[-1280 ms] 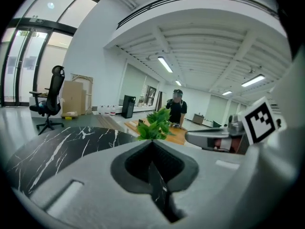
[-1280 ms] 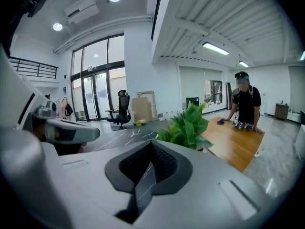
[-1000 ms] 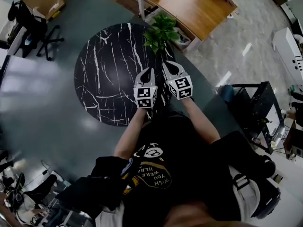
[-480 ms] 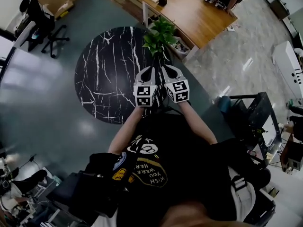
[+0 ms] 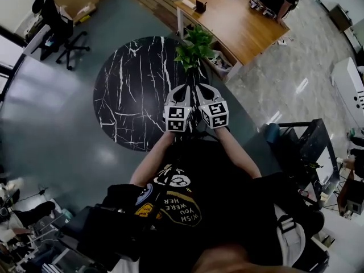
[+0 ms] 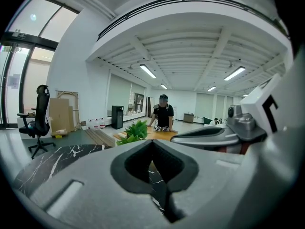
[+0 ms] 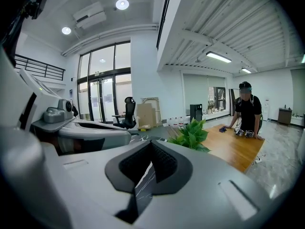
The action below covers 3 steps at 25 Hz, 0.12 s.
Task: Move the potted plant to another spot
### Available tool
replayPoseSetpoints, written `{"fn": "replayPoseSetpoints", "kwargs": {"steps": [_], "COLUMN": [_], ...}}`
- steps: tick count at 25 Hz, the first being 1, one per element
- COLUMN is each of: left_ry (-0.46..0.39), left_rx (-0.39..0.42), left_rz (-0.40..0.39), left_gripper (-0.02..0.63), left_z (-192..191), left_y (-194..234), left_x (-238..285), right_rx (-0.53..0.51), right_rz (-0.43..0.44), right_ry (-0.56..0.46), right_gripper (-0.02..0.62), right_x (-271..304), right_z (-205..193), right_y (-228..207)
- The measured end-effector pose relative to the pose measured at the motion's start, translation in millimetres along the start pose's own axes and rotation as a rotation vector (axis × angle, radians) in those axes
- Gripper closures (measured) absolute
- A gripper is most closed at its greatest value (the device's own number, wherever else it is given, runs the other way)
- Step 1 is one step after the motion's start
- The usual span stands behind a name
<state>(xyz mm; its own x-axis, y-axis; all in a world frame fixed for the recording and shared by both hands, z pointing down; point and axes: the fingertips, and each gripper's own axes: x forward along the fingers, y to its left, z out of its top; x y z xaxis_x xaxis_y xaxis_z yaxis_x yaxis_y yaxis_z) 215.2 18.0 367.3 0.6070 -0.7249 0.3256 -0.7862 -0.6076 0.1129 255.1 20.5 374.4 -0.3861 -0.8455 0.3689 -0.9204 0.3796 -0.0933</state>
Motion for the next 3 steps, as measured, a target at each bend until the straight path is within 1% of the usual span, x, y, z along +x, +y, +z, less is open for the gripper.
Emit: {"fn": "replayPoseSetpoints", "kwargs": {"steps": [3], "left_ry": [0.004], "left_rx": [-0.006], "left_rz": [-0.004], "left_gripper": [0.603], "left_z": [0.1], "left_y": [-4.6], "left_x": [0.0], "right_rx": [0.009], "right_rz": [0.002], "right_ry": [0.003], "right_gripper": [0.598], "right_x": [-4.3], "right_z": [-0.7], "right_y": [-1.5]}}
